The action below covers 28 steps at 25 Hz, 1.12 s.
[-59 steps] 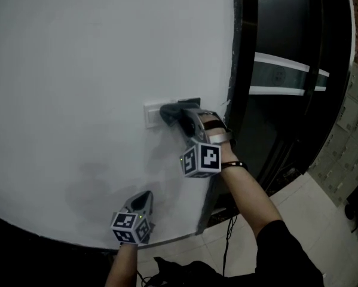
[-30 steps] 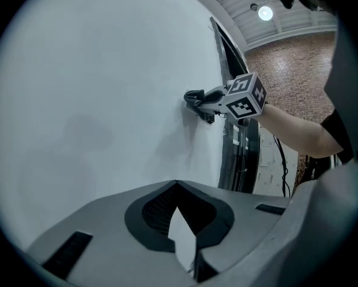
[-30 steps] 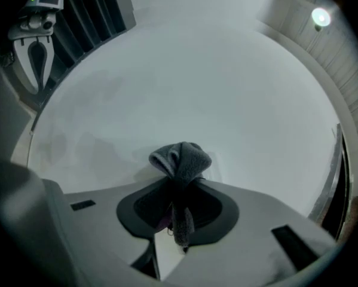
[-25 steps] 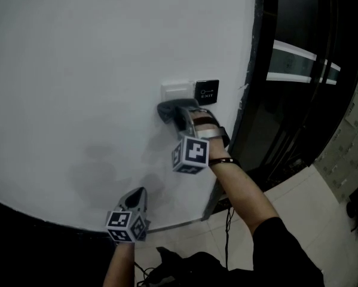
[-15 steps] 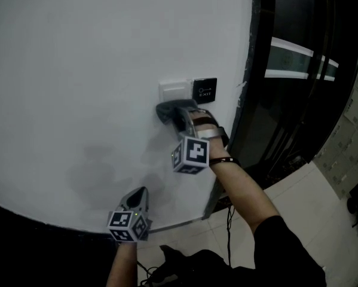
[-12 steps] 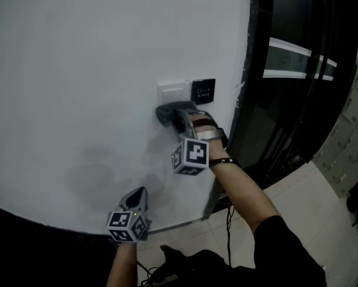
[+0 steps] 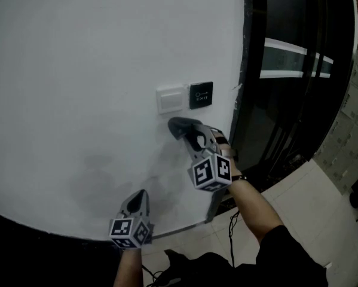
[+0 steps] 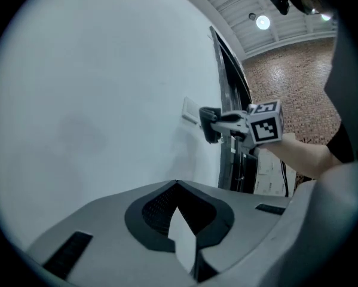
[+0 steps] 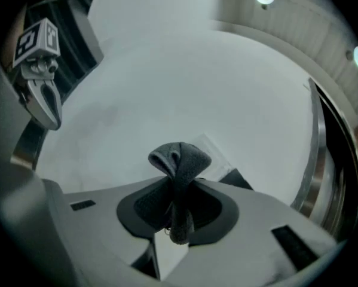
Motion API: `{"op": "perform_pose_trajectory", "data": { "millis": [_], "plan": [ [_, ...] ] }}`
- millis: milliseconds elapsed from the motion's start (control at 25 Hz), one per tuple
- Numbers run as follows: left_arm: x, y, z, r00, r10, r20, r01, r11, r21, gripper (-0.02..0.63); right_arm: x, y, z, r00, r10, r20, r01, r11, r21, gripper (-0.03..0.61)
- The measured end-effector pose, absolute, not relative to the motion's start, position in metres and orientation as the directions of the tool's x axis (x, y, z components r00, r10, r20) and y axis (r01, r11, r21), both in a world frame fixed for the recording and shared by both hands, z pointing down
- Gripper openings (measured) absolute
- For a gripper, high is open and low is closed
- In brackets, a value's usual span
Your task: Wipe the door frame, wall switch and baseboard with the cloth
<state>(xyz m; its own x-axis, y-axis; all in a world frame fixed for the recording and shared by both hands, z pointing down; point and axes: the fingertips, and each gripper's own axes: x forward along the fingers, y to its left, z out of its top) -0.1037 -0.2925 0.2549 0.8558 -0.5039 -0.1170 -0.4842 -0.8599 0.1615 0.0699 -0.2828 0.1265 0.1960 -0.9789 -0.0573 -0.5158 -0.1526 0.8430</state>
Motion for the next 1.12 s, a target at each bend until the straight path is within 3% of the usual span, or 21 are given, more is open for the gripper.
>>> {"op": "perform_pose_trajectory", "data": {
  "millis": [200,320,480,1120],
  "plan": [
    [-0.125,-0.304,0.261,0.812,-0.564,-0.153,-0.542,-0.825,0.161,-0.008,0.106,-0.232,0.177,0.215,-0.974,-0.074,-0.754,-0.214,0.621,0.083],
    [-0.139,-0.308,0.267,0.788,-0.590,-0.177,-0.571,-0.807,0.150,-0.008,0.128,-0.198,0.219,0.237,-0.969,-0.067,-0.906,-0.246,0.343,0.083],
    [-0.157,-0.315,0.279,0.739,-0.648,-0.186,-0.619,-0.761,0.192,-0.008,0.130,-0.166,0.267,0.256,-0.965,-0.063,-0.963,-0.260,0.072,0.083],
    [-0.143,-0.314,0.280,0.762,-0.612,-0.212,-0.578,-0.791,0.202,-0.008,0.156,-0.165,0.264,0.296,-0.953,-0.072,-0.949,-0.301,0.087,0.083]
  ]
}}
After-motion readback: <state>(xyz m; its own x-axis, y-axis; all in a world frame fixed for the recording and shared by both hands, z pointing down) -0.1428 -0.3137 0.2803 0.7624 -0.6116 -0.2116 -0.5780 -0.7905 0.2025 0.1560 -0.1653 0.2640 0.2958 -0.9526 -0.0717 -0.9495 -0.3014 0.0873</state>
